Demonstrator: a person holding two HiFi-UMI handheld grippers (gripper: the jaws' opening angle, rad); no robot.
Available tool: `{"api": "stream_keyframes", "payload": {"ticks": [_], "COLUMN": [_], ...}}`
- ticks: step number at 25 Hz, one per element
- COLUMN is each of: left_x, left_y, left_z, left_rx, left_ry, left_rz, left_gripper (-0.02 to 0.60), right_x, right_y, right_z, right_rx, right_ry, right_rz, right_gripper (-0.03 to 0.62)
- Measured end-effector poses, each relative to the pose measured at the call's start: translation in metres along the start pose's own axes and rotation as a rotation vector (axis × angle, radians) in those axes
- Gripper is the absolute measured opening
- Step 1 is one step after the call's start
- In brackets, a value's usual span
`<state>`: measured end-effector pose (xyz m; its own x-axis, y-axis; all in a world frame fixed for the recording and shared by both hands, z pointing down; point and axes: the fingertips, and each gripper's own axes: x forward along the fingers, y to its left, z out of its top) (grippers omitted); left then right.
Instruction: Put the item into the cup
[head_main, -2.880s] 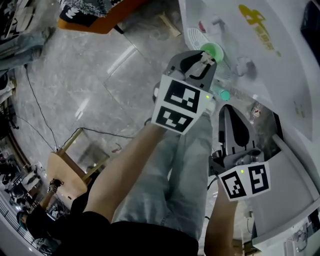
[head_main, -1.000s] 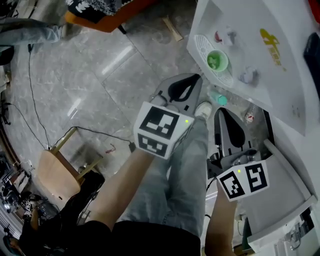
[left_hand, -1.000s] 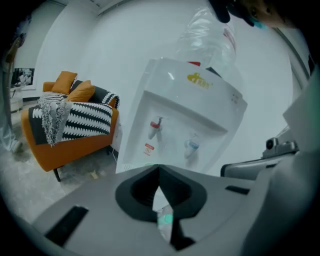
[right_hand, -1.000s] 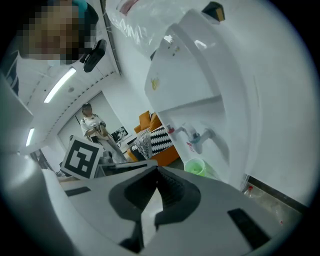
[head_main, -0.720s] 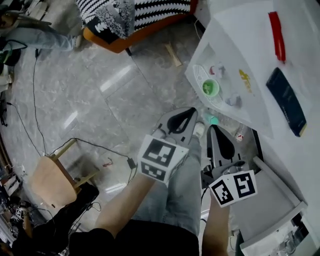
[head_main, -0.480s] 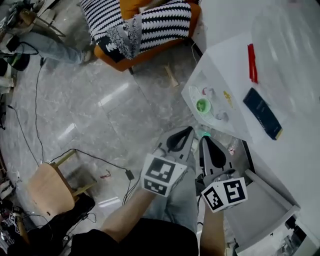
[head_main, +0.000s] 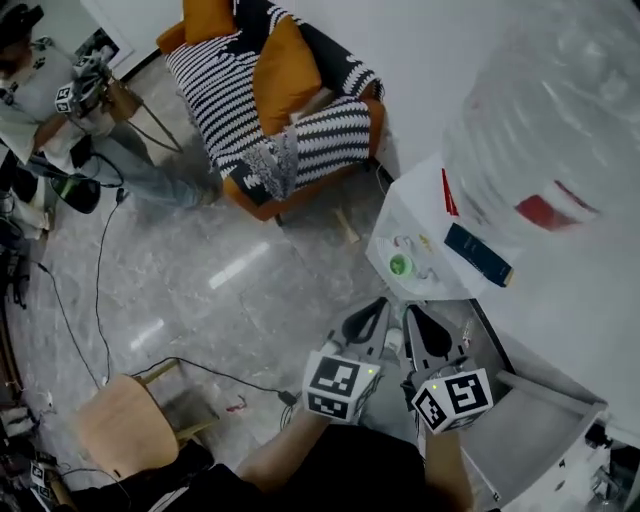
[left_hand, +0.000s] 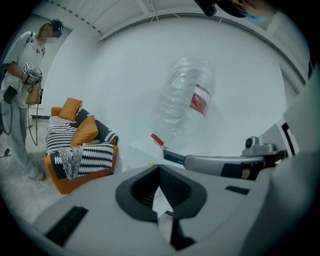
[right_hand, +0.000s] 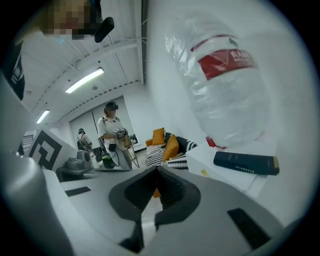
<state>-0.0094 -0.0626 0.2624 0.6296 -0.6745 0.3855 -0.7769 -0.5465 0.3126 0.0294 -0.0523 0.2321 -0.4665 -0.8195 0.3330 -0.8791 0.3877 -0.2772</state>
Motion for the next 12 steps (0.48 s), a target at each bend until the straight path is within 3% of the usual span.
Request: {"api": "stream_keyframes", "payload": {"ticks": [7,12], "left_x": [-0.037,-0.044], "left_y": [-0.017,-0.034], "left_z": [0.052,0.095], "left_rx": [0.012,0.094], "left_ry": [-0.077,-0.123], "left_rz": [0.004,-0.032], "left_gripper": [0.014,0.014], "right_x": [-0.027,-0.041], "right_y": [0.026,0.031], "right_z": [0.041,0.084], "right_rx": [-0.022,-0.038], "right_ry": [-0.073,-0.162], "right_rz": [-0.034,-0.017], "right_gripper": [0.011,0.011]}}
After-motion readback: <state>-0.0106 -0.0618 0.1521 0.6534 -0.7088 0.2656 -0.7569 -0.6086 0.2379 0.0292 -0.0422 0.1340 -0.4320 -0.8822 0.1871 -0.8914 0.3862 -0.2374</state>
